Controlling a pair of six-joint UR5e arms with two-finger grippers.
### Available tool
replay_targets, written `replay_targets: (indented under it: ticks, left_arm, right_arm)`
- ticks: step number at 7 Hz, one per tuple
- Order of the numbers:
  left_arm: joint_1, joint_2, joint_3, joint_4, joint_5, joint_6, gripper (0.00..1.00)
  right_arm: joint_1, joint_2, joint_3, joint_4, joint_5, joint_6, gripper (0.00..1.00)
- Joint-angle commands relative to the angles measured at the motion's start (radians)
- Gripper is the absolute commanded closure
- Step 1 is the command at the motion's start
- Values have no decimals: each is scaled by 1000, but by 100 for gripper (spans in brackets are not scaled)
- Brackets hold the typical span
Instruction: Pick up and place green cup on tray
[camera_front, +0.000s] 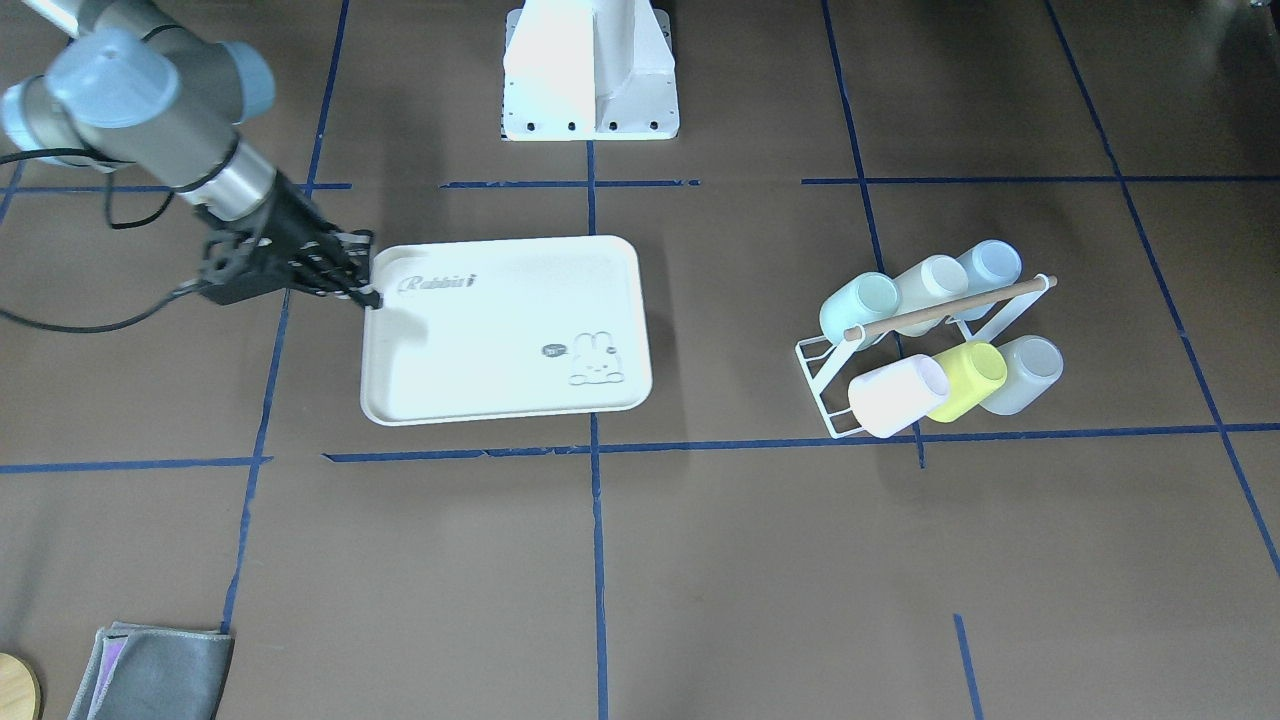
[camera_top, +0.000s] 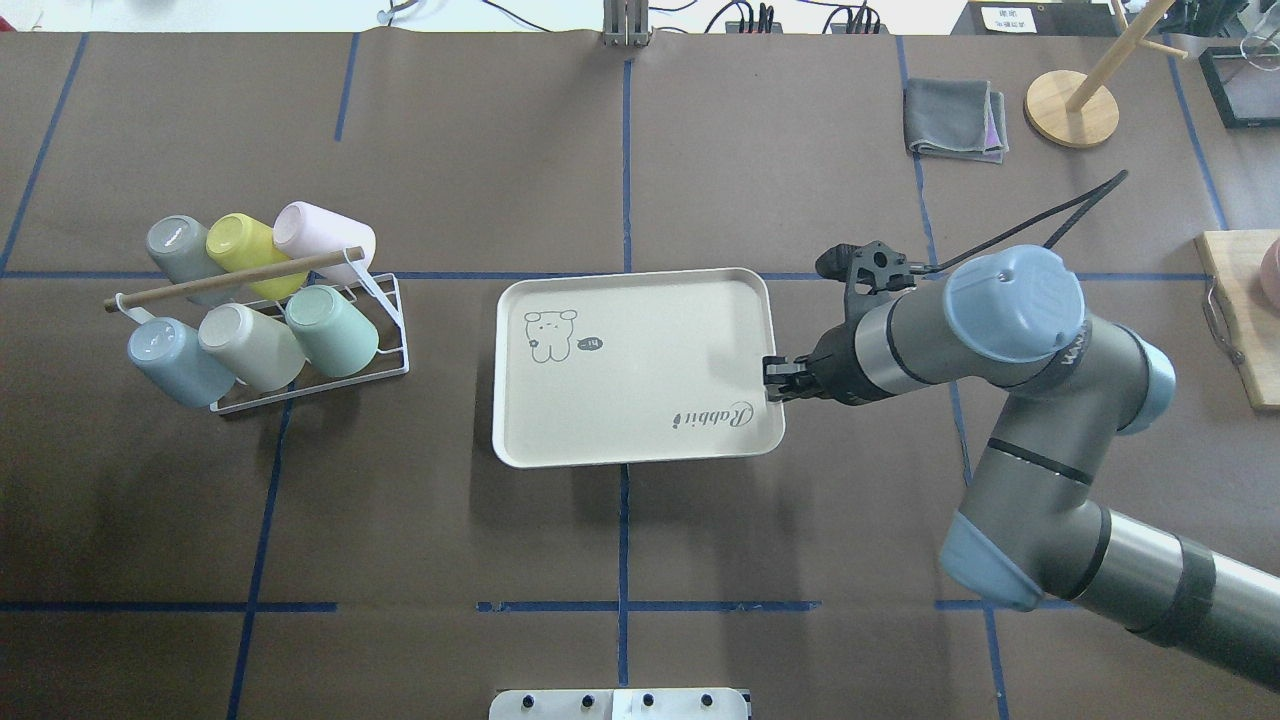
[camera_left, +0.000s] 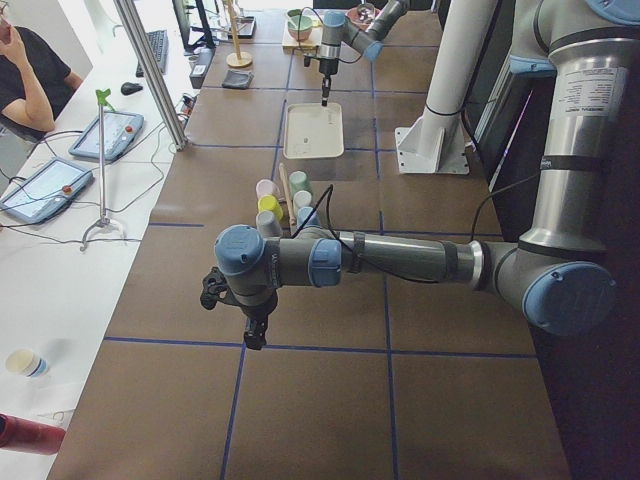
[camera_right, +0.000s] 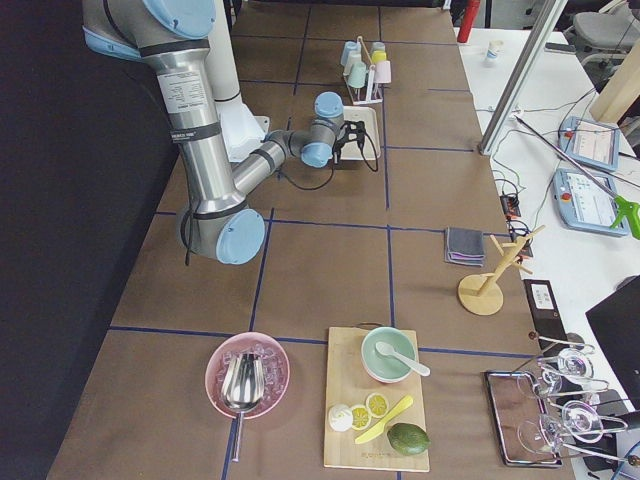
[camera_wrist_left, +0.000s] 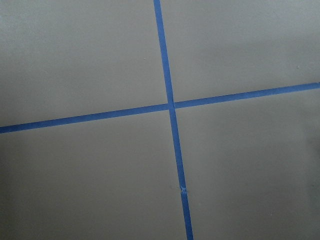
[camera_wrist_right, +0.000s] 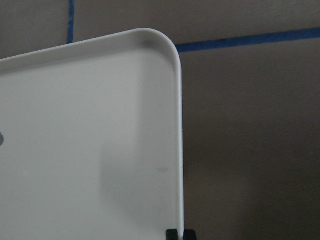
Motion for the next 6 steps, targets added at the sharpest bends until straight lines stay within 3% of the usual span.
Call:
replay_targets:
  ticks: [1, 3, 4, 5, 6]
  left_arm:
    - [0, 0, 0, 0, 0, 0, 0]
    - [0, 0, 1, 0, 0, 0, 0]
    - [0, 0, 0, 0, 0, 0, 0]
    - [0, -1, 0, 0, 0, 0, 0]
    - [2, -6, 0, 0, 2, 2, 0]
  right_arm:
    - [-49, 26, -26, -19, -28, 51, 100]
    - [-70, 35, -35, -21, -54, 94, 99]
    - [-70, 36, -35, -21, -56, 94, 94]
    - [-69, 35, -34, -16, -56, 93, 25]
    - [-58, 35, -23, -19, -58, 94, 0]
